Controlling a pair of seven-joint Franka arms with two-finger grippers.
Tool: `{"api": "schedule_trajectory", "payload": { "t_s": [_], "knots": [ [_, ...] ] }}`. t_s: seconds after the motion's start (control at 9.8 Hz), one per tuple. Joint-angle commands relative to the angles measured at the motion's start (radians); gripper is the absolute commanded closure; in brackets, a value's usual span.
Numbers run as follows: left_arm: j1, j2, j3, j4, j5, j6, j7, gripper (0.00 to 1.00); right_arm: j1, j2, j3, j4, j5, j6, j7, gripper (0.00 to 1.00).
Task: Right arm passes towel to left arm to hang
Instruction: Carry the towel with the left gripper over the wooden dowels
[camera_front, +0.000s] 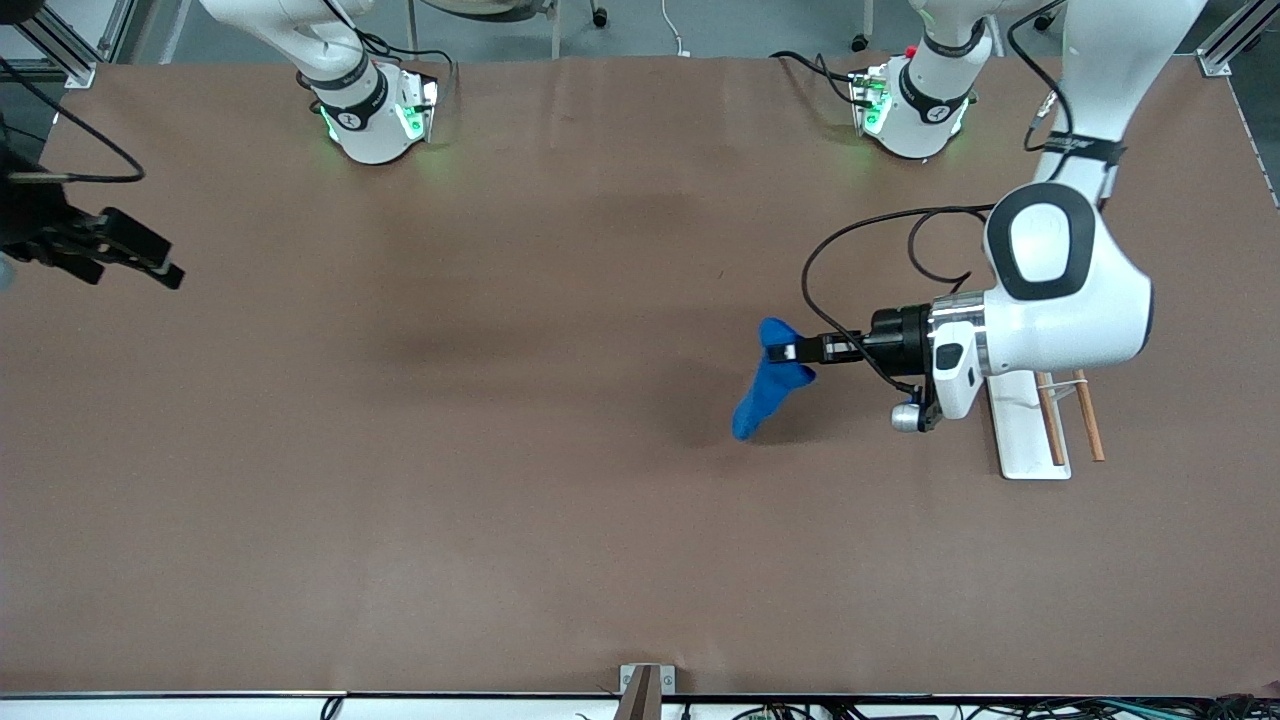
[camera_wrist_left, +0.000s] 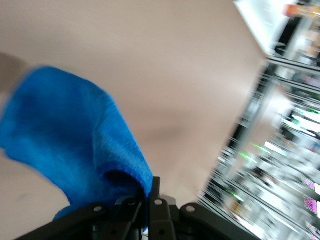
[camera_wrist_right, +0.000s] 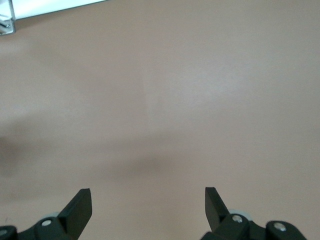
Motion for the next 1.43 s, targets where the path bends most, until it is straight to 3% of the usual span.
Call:
{"api": "schedule_trajectory", "payload": {
  "t_s": [0.0, 0.2, 0.41, 0.71, 0.92, 1.33],
  "knots": [
    [0.011, -0.023, 0.005, -0.003, 0.222, -0.039, -0.155, 0.99, -0.036, -0.031, 0.020, 0.001, -0.046, -0.066, -0.005, 0.00],
    [0.027, -0.045, 0.024, 0.014, 0.371, -0.117, -0.358, 1.00, -0.079, -0.065, 0.017, -0.033, -0.062, -0.068, -0.068, 0.00],
    [0.097, -0.080, 0.022, 0.018, 0.566, -0.266, -0.375, 1.00, -0.095, -0.116, 0.018, -0.106, -0.089, -0.062, -0.087, 0.00],
    [0.229, -0.100, 0.022, 0.017, 0.630, -0.417, -0.199, 1.00, -0.089, -0.154, 0.026, -0.180, -0.098, -0.063, -0.088, 0.00],
    [0.312, -0.082, 0.024, 0.018, 0.700, -0.423, -0.039, 1.00, -0.090, -0.159, 0.024, -0.188, -0.100, -0.069, -0.102, 0.00],
    [0.368, 0.061, 0.024, 0.168, 0.750, -0.423, 0.144, 1.00, -0.090, -0.154, 0.024, -0.167, -0.120, -0.060, -0.154, 0.00]
  ]
}}
